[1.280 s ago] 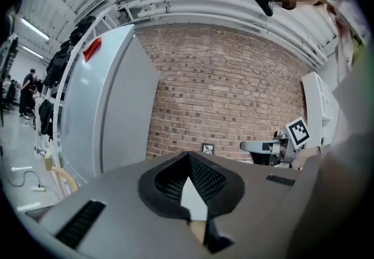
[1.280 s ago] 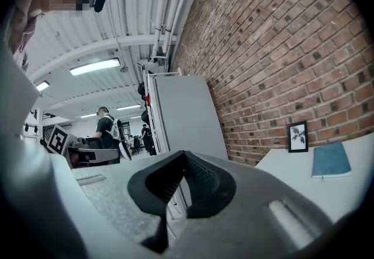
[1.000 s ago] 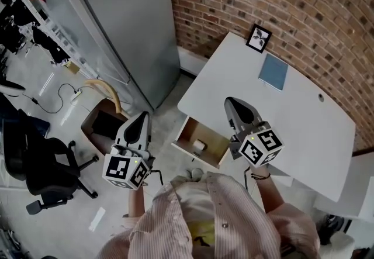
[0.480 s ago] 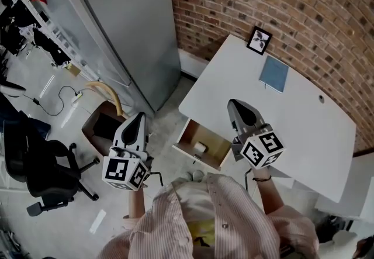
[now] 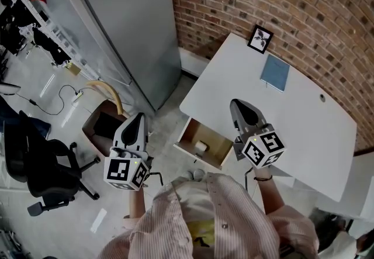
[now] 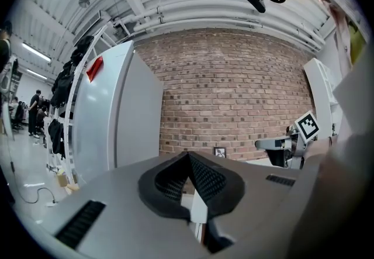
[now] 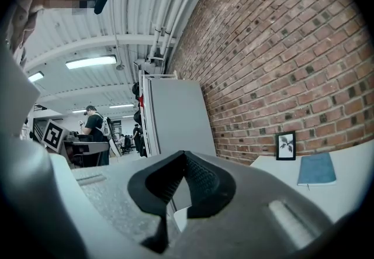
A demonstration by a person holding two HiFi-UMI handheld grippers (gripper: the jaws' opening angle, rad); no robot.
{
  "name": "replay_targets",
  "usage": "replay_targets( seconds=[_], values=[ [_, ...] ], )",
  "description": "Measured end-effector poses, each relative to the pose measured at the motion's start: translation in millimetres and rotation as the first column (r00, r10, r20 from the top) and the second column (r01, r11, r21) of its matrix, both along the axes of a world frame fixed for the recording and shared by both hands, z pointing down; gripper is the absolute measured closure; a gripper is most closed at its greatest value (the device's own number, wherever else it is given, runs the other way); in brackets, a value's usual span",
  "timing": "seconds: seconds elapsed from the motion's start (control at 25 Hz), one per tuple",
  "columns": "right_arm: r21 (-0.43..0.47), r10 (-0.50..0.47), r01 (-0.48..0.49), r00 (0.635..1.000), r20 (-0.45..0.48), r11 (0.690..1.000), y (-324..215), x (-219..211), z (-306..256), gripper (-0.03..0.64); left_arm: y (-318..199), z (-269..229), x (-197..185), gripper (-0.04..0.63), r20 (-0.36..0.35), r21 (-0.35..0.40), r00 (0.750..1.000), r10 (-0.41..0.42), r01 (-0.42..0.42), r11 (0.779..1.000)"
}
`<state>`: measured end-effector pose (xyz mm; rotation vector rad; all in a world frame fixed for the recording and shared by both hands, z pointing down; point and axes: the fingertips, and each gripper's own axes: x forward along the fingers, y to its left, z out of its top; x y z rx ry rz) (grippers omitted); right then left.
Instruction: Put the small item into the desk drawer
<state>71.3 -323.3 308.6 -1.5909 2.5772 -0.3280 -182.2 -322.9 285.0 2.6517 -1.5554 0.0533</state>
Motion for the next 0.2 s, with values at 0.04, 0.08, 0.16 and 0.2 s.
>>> replay_targets(
  seconds=[0.04, 0.08, 0.16, 0.2],
  values=[
    [-0.001, 0.000, 0.000, 1.000, -0.003, 1.000, -0.1, -0.3, 0.4, 0.611, -0.1, 0.4, -0.8, 0.597, -0.002, -0.002, 1.000, -0.001, 0.001, 1.000],
    [-0.002, 0.000, 0.000, 1.000, -0.008, 1.000, -0.2, -0.8, 0.9, 0.611, -0.2, 0.8, -1.5, 0.597, -0.005, -0.004, 1.000, -0.003, 0.003, 1.000],
    [-0.002, -0.001, 0.001, 1.000, -0.016, 1.000, -0.4, -1.9, 1.8, 0.611, -0.3, 1.5, -2.9, 0.597, -0.012, -0.008, 1.000, -0.005, 0.005, 1.000],
    [-0.003, -0.002, 0.002, 1.000, -0.020, 1.000, -0.6, -2.5, 2.3, 0.611, -0.4, 1.8, -3.5, 0.597, -0.016, -0.011, 1.000, -0.007, 0.006, 1.000]
  ],
)
